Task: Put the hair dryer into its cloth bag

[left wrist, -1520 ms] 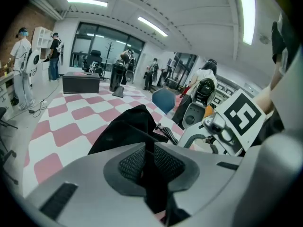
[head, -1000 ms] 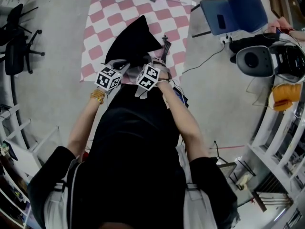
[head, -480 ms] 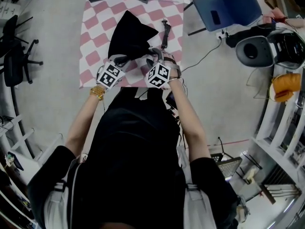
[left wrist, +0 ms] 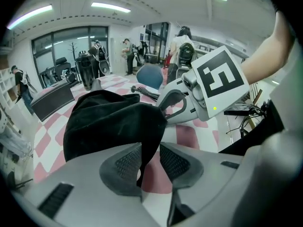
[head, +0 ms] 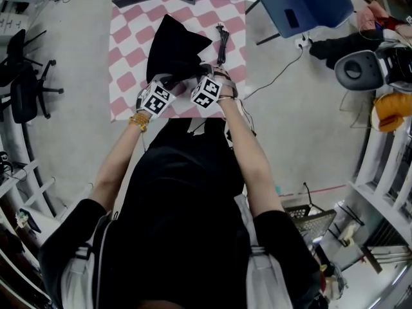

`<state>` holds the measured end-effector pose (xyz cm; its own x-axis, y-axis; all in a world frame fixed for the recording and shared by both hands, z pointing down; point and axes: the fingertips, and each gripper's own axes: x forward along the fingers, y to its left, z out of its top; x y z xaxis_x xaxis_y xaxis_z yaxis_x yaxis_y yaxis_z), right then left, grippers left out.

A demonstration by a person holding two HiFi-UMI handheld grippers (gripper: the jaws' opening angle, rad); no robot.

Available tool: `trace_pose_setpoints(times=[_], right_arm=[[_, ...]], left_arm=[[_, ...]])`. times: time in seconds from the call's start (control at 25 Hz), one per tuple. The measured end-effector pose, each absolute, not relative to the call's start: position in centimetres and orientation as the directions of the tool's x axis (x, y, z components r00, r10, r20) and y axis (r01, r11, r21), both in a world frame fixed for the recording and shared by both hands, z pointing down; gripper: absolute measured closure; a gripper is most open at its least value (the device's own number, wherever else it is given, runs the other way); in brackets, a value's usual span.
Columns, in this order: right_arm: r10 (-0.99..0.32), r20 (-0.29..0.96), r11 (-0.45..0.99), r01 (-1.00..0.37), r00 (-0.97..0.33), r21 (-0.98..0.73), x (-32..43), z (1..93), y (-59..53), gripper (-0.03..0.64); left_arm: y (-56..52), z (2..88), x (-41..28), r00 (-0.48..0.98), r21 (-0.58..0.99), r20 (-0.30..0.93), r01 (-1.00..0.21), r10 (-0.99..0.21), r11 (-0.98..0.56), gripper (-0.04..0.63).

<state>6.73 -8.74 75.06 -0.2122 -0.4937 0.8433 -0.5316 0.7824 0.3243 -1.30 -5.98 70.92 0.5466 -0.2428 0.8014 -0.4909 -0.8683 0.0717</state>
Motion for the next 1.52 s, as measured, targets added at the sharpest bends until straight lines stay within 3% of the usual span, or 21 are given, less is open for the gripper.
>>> trace_pose_setpoints(times=[0.12, 0.24, 0.36, 0.4, 0.48, 0.56, 0.84, 0.88, 0.96, 1.0, 1.32, 1.52], right_arm=[[-0.473, 0.846, 0.745, -0.625, -0.245, 0.236, 6.7, 74.8, -8.6, 0.497], [-0.446, 0.822, 0.707, -0.702, -0.354, 0.081, 6.3, 72.6, -8.4, 0.502], [-0.439, 0.797, 0.716, -0.698, -0.414, 0.032, 6.0, 70.2, -8.7, 0.506], [-0.442, 0.790, 0.723, -0.690, -0.425, 0.033, 5.8, 69.4, -9.0, 0.508], [-0.453, 0.772, 0.736, -0.676, -0.446, 0.041, 5.4, 67.8, -9.4, 0.511], [-0.467, 0.754, 0.746, -0.664, -0.462, 0.056, 5.1, 66.5, -9.9, 0.514], [-0.494, 0.733, 0.756, -0.648, -0.467, 0.096, 3.8, 64.2, -10.5, 0.528], [-0.494, 0.737, 0.757, -0.645, -0.462, 0.104, 3.7, 64.2, -10.6, 0.529], [-0.492, 0.744, 0.760, -0.639, -0.452, 0.114, 3.6, 64.2, -10.6, 0.529], [-0.493, 0.746, 0.761, -0.638, -0.447, 0.120, 3.6, 64.2, -10.6, 0.529], [-0.566, 0.720, 0.708, -0.684, -0.401, 0.176, 4.0, 63.7, -11.6, 0.531], [-0.571, 0.697, 0.720, -0.673, -0.434, 0.171, 3.9, 64.1, -11.4, 0.531]], left_arm=[[-6.8, 71.7, -1.3, 0.518, 0.064, 0.811, -0.541, -0.272, -0.839, 0.542], [-8.1, 71.4, -1.5, 0.515, 0.066, 0.801, -0.583, -0.306, -0.810, 0.563], [-8.4, 69.6, -1.8, 0.525, 0.019, 0.789, -0.541, -0.320, -0.841, 0.561], [-8.3, 69.0, -2.1, 0.514, -0.030, 0.790, -0.509, -0.333, -0.860, 0.555], [-8.2, 68.0, -2.8, 0.489, -0.120, 0.796, -0.453, -0.358, -0.884, 0.432], [-8.3, 67.1, -2.9, 0.494, -0.138, 0.785, -0.447, -0.373, -0.884, 0.379], [-10.5, 68.2, -2.3, 0.454, -0.107, 0.790, -0.559, -0.412, -0.822, 0.376], [-10.9, 68.4, -2.4, 0.436, -0.115, 0.794, -0.575, -0.423, -0.810, 0.384], [-11.5, 68.0, -3.0, 0.410, -0.127, 0.793, -0.612, -0.450, -0.781, 0.527], [-11.7, 67.6, -3.2, 0.413, -0.114, 0.791, -0.626, -0.451, -0.772, 0.561], [-11.7, 62.2, -2.2, 0.581, 0.169, 0.735, -0.656, -0.350, -0.735, 0.568], [-12.7, 60.8, -2.1, 0.610, 0.220, 0.713, -0.663, -0.346, -0.716, 0.568]])
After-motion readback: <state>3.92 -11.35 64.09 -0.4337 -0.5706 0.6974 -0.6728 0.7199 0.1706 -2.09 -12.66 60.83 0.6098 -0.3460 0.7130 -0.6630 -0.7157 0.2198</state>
